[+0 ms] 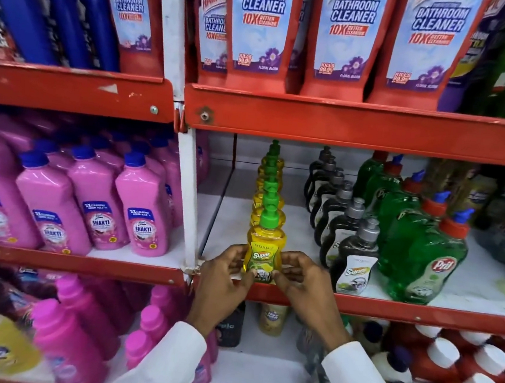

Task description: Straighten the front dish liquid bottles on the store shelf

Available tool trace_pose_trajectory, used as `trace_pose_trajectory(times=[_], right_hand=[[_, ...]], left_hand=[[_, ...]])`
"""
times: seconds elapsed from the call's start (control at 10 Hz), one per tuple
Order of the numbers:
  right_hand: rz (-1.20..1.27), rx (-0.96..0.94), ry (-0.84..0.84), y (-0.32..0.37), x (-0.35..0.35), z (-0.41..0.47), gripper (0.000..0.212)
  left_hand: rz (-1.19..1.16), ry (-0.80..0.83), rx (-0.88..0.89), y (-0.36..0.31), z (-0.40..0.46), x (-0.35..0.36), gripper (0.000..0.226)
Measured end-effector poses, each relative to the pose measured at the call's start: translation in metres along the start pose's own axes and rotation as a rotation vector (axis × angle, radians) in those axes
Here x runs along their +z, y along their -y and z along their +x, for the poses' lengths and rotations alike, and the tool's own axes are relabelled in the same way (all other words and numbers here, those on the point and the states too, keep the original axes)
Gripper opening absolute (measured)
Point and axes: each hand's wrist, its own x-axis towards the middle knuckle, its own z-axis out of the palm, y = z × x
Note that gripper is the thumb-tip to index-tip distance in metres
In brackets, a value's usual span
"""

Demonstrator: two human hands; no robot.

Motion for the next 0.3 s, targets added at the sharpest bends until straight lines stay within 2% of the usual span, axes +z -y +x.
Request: trace_pose_trajectory(times=[0.2,0.3], right_hand=[[0.008,0.014,0.001,0.0025,0.0004,-0.0005,0.028],[0.019,0.045,-0.056,0.0058,-0.0004,-0.0040,0.027]], left_hand=[[0.019,0.002,0.004,0.0007,0.0005,-0.0012,0.041],[0.001,0.008,-0.010,0.0010,0.0008,-0.0005,0.044]])
